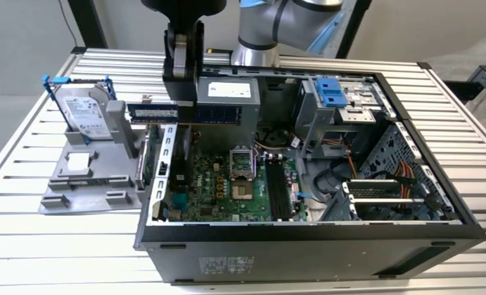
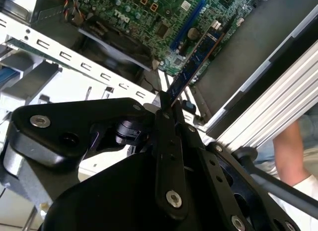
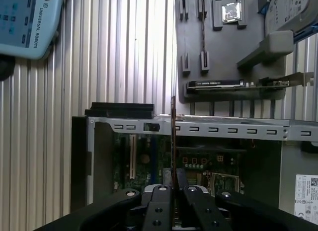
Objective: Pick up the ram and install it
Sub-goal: 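Pick up the ram and move it above insertion slot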
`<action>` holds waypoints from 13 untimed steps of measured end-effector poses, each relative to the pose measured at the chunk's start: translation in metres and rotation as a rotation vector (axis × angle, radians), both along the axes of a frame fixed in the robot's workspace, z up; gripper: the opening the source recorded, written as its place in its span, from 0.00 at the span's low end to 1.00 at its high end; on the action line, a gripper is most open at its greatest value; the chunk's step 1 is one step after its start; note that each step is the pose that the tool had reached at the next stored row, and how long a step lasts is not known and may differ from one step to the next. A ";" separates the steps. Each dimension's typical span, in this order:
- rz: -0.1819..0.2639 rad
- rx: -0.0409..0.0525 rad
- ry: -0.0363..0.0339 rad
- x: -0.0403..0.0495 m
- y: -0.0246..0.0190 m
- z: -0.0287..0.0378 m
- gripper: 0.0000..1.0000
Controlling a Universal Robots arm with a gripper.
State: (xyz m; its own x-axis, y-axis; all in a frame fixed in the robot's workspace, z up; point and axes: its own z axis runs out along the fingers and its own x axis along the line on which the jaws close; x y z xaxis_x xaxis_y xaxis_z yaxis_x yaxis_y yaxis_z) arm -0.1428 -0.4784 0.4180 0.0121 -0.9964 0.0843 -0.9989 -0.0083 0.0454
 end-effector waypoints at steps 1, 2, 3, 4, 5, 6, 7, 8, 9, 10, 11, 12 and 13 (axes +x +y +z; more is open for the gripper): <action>0.000 -0.0003 0.0000 0.0007 0.0000 0.0000 0.00; 0.000 -0.0007 0.0001 0.0014 0.0000 0.0000 0.00; 0.000 -0.0011 0.0001 0.0022 0.0000 0.0001 0.00; 0.000 -0.0013 0.0000 0.0029 0.0000 0.0000 0.00; 0.000 -0.0017 0.0000 0.0036 0.0000 0.0000 0.00; 0.000 -0.0020 0.0001 0.0044 0.0000 0.0000 0.00; 0.000 -0.0023 0.0001 0.0052 0.0000 0.0000 0.00; 0.000 -0.0027 0.0002 0.0060 0.0000 0.0000 0.00; 0.000 -0.0030 0.0002 0.0067 0.0000 0.0000 0.00; 0.000 -0.0034 0.0002 0.0075 0.0000 0.0000 0.00; 0.000 -0.0037 0.0002 0.0083 0.0000 0.0000 0.00; 0.000 -0.0040 0.0003 0.0091 0.0000 0.0000 0.00; 0.000 -0.0044 0.0003 0.0099 0.0000 0.0000 0.00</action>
State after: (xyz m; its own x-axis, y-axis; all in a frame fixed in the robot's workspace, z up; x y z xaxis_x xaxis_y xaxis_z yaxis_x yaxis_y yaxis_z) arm -0.1329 -0.4783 0.4181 0.0121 -0.9960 0.0887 -0.9989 -0.0080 0.0457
